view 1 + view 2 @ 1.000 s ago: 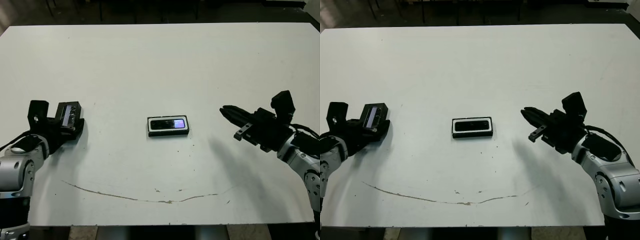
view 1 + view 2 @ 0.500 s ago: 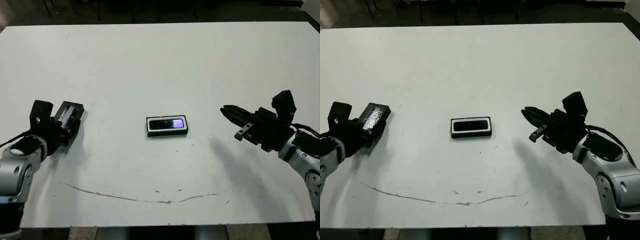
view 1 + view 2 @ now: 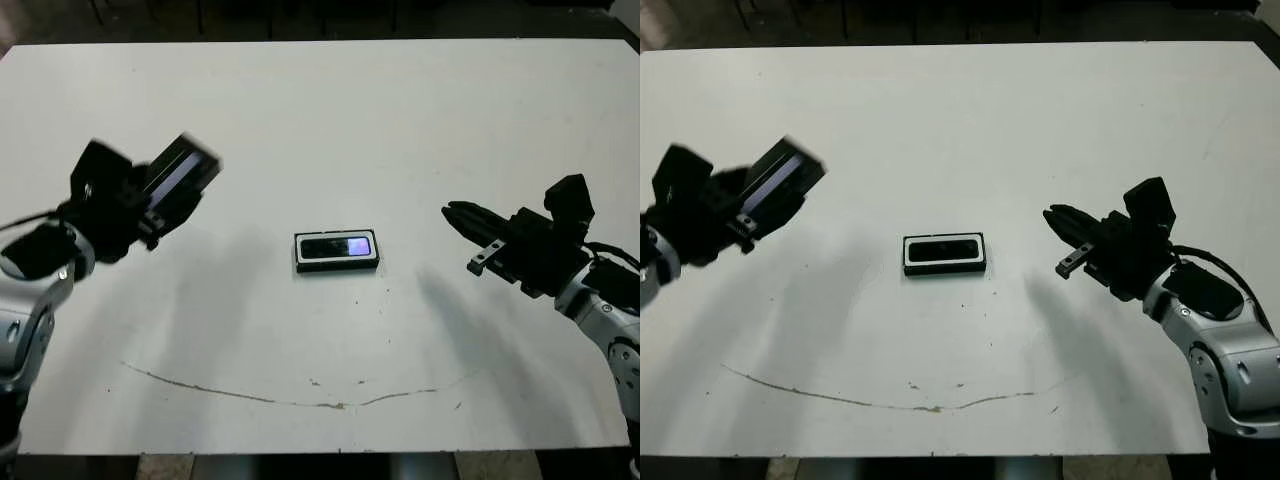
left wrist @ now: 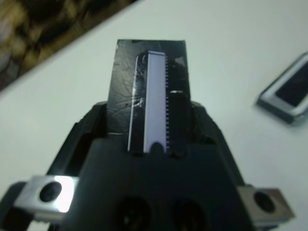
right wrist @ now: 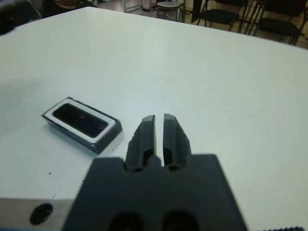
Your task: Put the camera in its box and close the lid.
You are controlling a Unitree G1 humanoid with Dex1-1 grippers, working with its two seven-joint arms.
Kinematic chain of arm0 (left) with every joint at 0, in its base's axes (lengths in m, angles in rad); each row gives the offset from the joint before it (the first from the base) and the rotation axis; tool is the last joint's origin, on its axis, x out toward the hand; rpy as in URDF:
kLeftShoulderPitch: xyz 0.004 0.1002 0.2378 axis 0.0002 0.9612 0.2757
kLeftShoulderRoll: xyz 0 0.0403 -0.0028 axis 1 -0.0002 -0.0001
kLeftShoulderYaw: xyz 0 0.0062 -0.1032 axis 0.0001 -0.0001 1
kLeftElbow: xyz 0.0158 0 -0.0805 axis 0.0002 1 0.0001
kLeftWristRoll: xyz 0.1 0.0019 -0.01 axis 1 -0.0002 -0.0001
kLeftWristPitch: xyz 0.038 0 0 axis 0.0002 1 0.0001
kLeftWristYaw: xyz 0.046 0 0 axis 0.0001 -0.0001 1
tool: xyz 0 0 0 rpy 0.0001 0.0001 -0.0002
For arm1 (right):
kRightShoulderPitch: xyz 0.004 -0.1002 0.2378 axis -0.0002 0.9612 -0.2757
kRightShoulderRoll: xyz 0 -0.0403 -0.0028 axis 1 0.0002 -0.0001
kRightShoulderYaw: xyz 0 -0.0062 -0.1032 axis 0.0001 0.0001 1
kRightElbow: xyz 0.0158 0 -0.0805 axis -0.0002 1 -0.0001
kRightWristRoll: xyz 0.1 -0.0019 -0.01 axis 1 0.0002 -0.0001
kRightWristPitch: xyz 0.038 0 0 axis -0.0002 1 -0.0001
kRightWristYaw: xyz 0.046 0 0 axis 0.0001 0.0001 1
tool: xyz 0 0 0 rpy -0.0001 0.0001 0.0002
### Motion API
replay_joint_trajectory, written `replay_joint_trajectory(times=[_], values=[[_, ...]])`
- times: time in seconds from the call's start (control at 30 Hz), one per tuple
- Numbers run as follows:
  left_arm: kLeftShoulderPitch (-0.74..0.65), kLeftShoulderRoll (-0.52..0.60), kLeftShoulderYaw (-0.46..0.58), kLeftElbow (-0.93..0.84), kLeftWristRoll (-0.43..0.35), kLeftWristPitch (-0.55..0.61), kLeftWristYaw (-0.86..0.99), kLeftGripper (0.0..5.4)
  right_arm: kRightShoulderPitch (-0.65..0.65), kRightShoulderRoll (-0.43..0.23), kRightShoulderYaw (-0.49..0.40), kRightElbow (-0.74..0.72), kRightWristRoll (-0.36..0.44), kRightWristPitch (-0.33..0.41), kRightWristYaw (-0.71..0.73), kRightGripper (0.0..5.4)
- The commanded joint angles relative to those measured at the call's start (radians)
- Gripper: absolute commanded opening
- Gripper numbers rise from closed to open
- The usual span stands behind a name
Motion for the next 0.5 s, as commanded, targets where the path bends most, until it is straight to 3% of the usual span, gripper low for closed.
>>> replay_joint_trajectory(times=[0.03,0.33,0.5], values=[[-0.057,-0.001,-0.06,0.097,-0.008,-0.05,-0.11,2.82,-0.017,0.018,0.001,0.087,-0.001,-0.045,0.032,0.0],[-0.164,-0.023,-0.232,0.288,0.092,-0.138,-0.246,2.82,-0.063,0.052,0.02,0.272,-0.021,-0.215,0.13,0.0],[-0.197,-0.024,-0.284,0.328,0.132,-0.135,-0.298,2.82,-0.084,0.043,0.014,0.274,-0.002,-0.163,0.128,0.0]])
